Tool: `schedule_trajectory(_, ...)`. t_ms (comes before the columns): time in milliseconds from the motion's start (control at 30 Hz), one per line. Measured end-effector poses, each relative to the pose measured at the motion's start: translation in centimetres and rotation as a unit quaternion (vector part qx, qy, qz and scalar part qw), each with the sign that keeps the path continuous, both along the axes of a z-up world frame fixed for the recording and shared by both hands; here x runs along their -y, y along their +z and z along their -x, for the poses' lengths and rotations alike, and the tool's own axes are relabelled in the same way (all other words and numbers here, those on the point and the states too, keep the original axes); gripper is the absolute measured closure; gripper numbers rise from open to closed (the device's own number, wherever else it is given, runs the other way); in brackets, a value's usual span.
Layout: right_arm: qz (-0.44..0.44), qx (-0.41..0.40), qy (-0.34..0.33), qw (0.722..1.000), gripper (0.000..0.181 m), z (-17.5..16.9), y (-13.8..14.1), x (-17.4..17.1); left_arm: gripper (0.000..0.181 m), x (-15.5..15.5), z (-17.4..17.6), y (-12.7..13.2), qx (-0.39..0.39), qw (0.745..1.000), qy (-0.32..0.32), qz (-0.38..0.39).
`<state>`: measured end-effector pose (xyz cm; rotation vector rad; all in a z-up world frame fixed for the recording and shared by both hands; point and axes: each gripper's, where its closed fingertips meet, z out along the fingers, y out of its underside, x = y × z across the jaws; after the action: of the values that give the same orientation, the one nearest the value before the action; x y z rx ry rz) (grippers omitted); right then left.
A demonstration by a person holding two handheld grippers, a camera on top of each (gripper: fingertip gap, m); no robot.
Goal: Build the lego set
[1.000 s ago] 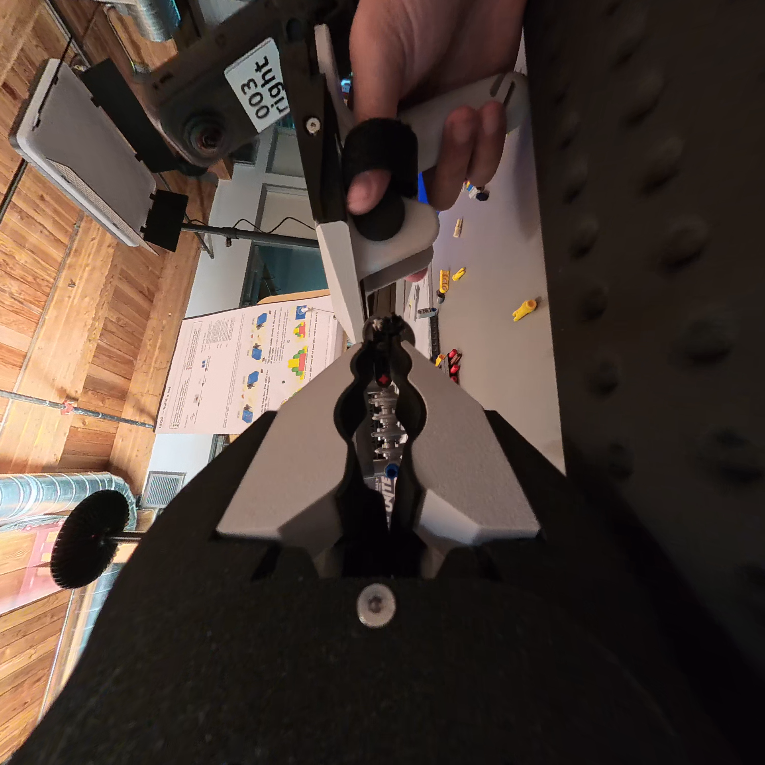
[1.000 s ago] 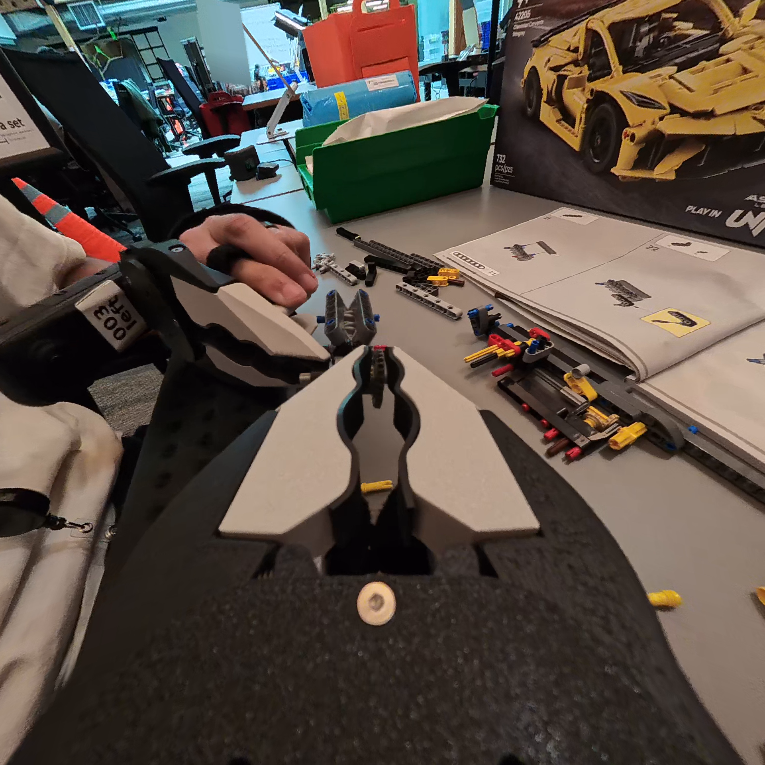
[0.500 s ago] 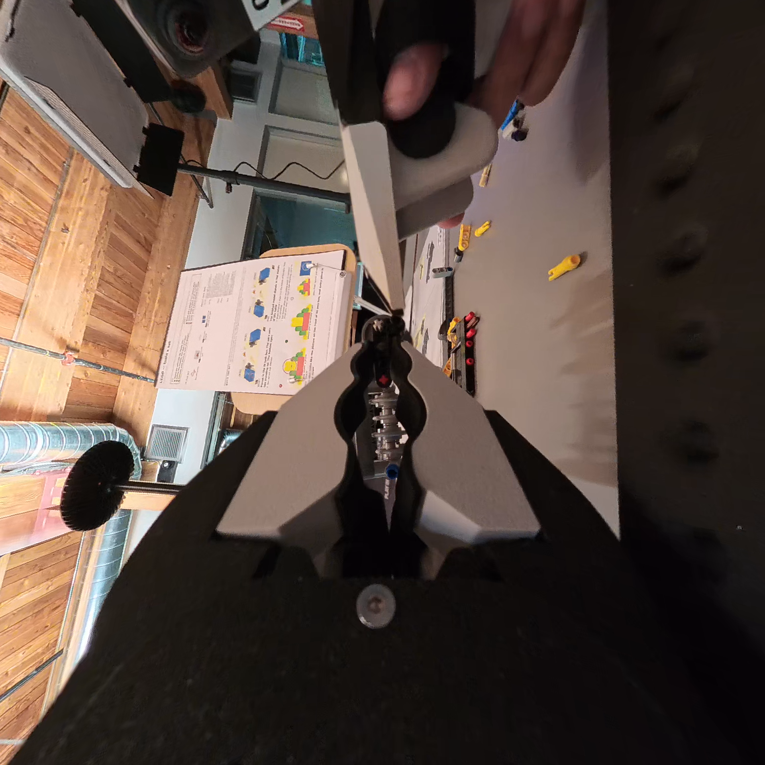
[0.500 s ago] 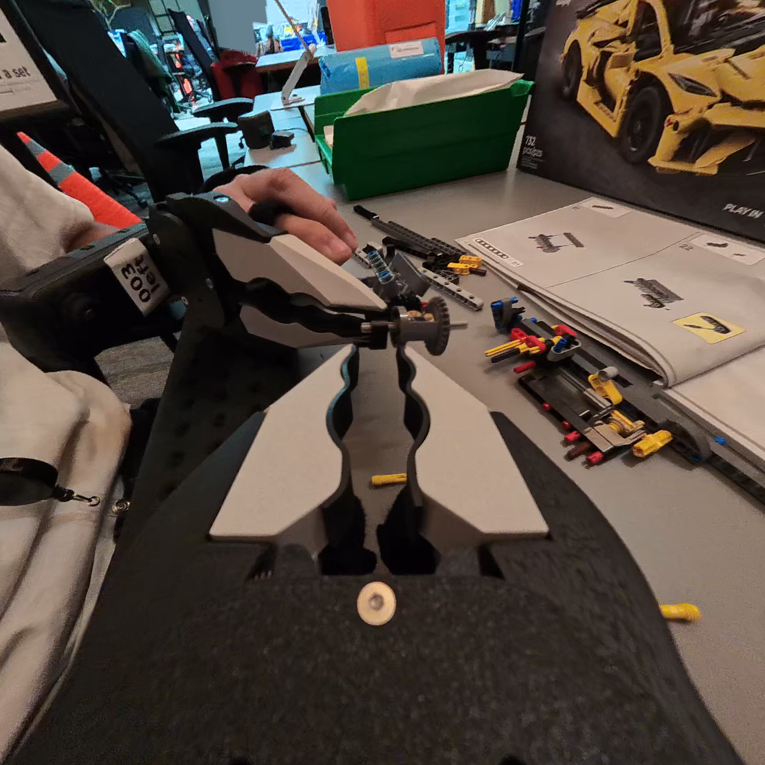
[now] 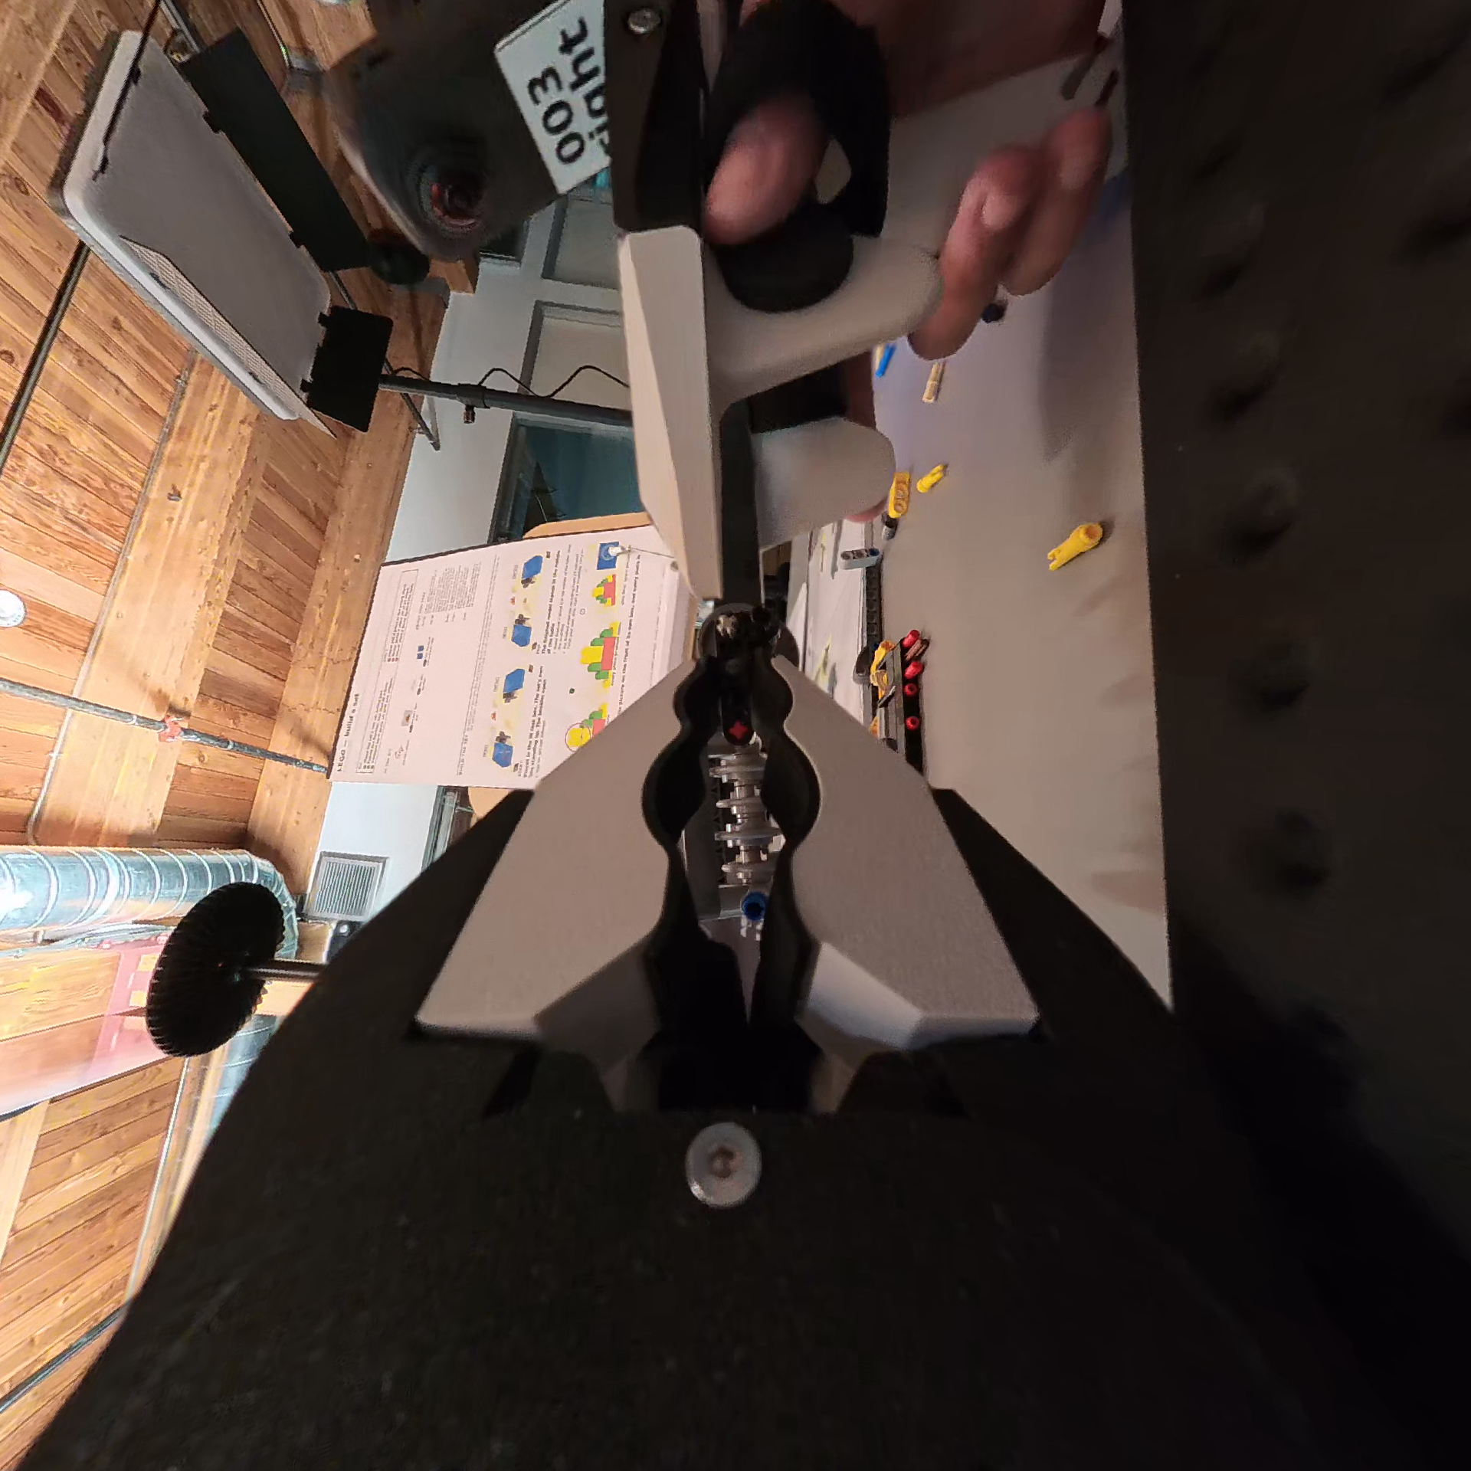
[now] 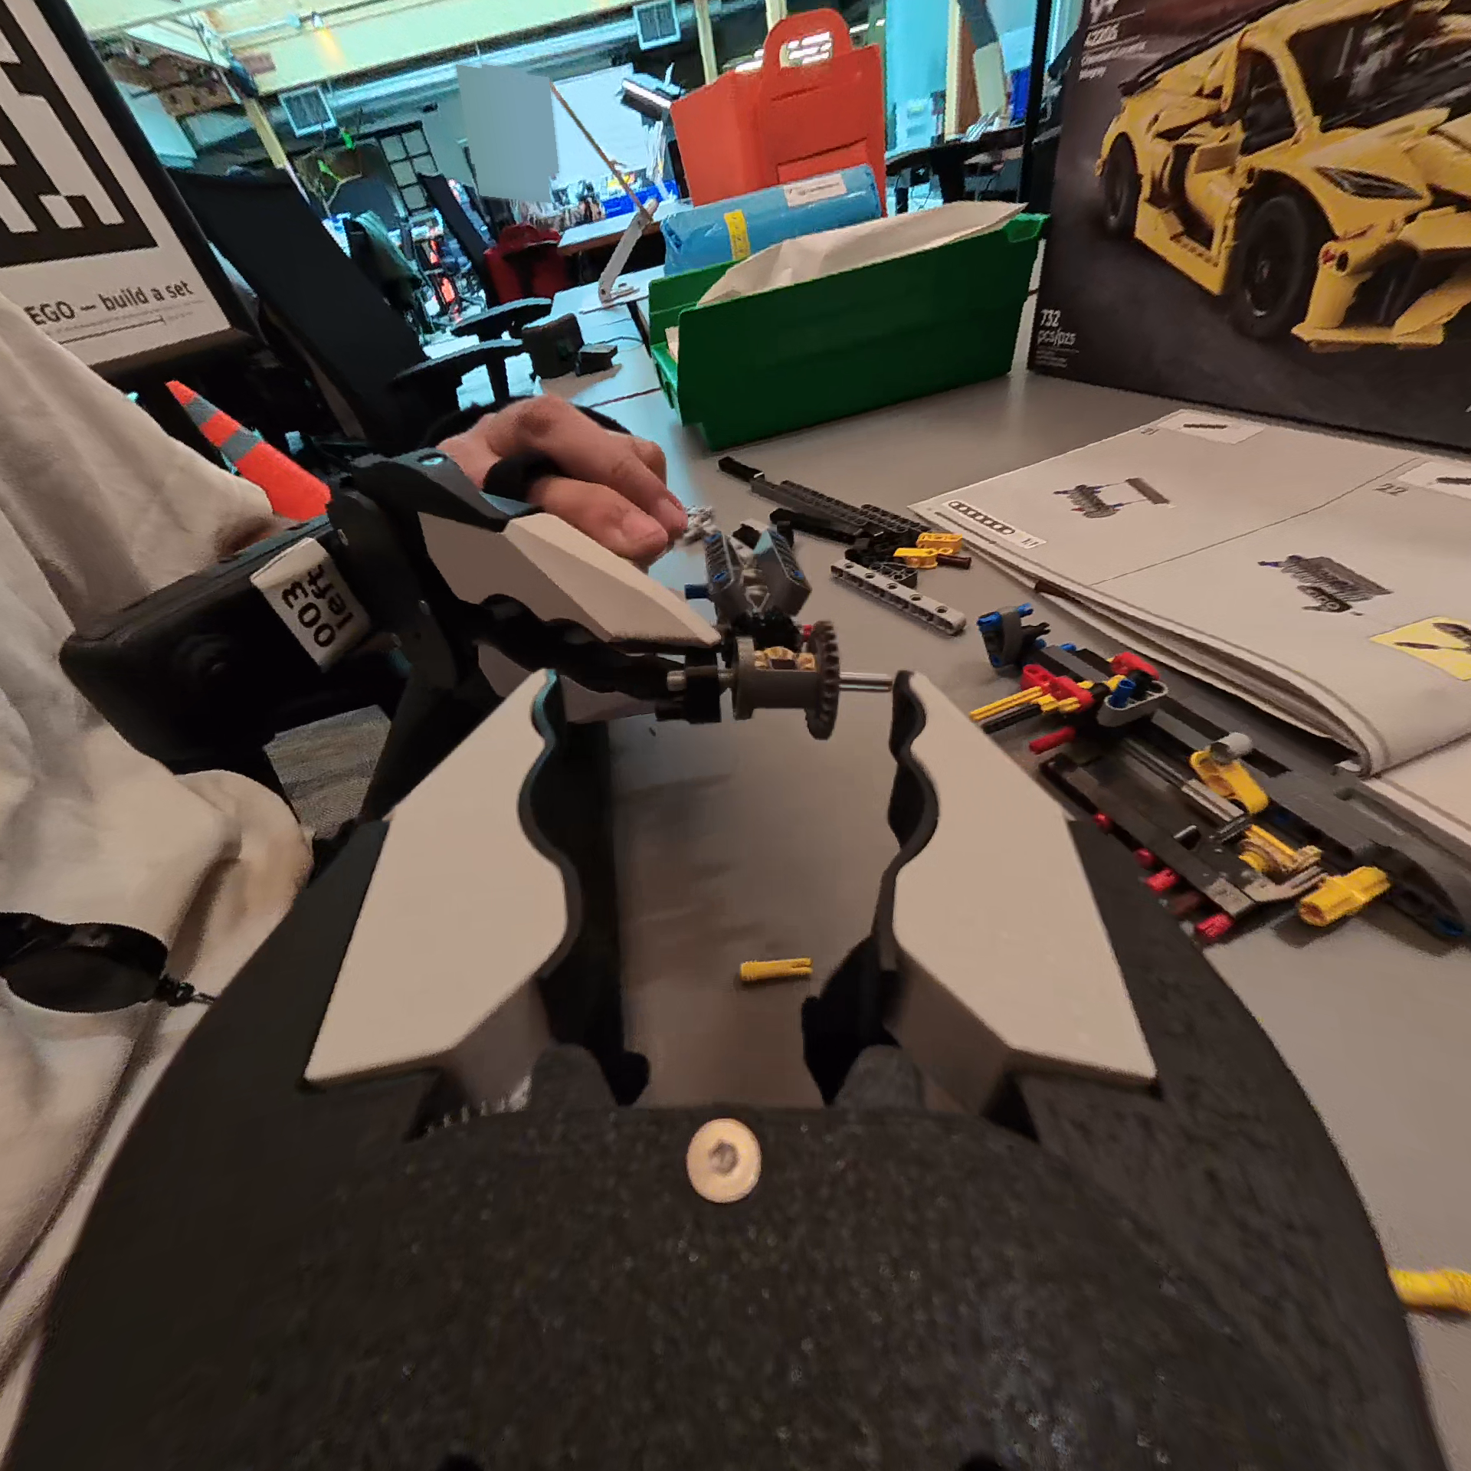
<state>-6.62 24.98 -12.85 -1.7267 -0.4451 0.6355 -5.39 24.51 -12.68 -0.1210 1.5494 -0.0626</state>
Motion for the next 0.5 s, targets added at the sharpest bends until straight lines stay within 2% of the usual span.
schedule_trajectory(267, 0.006, -0.012, -0.011, 1.0, 0.117, -0.59, 0.35, 0.23, 0.176, 0.34, 0.01, -0.74, -0.011, 1.0, -0.007, -0.003)
schedule_trajectory(500, 0.021, -0.017, -0.009, 1.0, 0.114, -0.45, -0.1, 0.14, 0.176, 0.34, 0.02, -0.91, -0.015, 1.0, -0.008, -0.001)
